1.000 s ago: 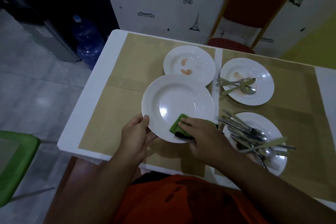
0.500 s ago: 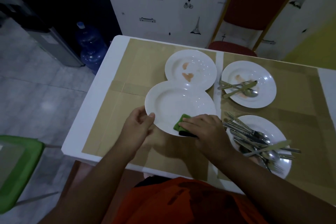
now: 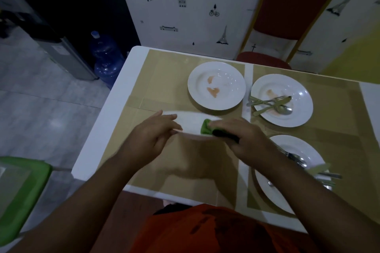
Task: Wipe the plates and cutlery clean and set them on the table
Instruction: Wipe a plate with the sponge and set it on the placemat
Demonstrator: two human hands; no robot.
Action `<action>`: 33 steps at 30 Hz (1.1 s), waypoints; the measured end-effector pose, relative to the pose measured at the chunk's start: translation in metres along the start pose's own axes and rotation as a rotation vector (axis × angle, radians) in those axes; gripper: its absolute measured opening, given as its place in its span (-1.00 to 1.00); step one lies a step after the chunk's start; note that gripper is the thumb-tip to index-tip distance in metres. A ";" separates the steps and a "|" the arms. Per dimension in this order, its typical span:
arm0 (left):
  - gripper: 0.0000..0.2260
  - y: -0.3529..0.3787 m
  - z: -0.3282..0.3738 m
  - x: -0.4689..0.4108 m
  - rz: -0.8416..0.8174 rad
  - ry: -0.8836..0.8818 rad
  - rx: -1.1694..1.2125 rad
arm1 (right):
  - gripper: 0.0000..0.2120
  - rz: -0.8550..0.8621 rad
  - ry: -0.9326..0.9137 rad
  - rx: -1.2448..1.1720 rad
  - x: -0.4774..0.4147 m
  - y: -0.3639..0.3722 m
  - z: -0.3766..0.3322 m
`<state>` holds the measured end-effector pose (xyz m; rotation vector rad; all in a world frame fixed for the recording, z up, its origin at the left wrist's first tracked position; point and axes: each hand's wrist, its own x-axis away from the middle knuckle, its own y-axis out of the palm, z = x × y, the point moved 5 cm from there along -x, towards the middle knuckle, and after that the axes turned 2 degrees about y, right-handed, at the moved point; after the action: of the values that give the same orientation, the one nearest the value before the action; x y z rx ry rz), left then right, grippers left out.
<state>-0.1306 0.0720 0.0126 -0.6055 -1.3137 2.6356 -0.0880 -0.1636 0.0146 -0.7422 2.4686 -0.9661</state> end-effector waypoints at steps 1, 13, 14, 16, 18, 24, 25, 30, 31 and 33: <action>-0.80 -0.003 0.000 -0.003 0.053 -0.062 0.026 | -0.44 0.037 0.003 -0.023 -0.005 -0.008 -0.002; -0.72 0.061 -0.013 0.033 0.290 -1.014 1.145 | -0.55 0.169 0.572 -0.109 -0.005 0.008 0.023; -0.72 0.069 -0.011 0.035 0.296 -1.045 1.209 | -0.55 0.167 0.570 -0.101 -0.005 0.015 0.020; -0.72 0.078 -0.010 0.039 0.310 -1.086 1.260 | -0.57 0.157 0.504 -0.089 -0.010 0.023 0.012; -0.71 0.085 -0.009 0.039 0.312 -1.097 1.316 | -0.55 0.076 0.365 -0.044 -0.018 0.033 -0.002; -0.60 0.092 -0.009 0.034 0.394 -1.199 1.704 | -0.54 -0.219 -0.045 0.135 0.001 0.073 -0.038; -0.60 0.091 -0.014 0.037 0.401 -1.228 1.708 | -0.54 -0.236 -0.075 0.168 0.011 0.074 -0.035; -0.67 0.084 -0.031 0.053 0.372 -1.257 1.640 | -0.41 -0.133 0.183 0.036 0.035 0.050 0.003; -0.68 0.085 -0.029 0.056 0.351 -1.259 1.633 | -0.45 -0.094 0.256 -0.004 0.031 0.045 0.008; -0.67 0.089 -0.024 0.057 0.318 -1.249 1.621 | -0.50 -0.058 0.359 -0.055 0.016 0.039 0.015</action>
<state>-0.1677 0.0524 -0.0876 1.1999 1.2670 3.0188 -0.1055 -0.1562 -0.0261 -0.7133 2.8029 -1.1426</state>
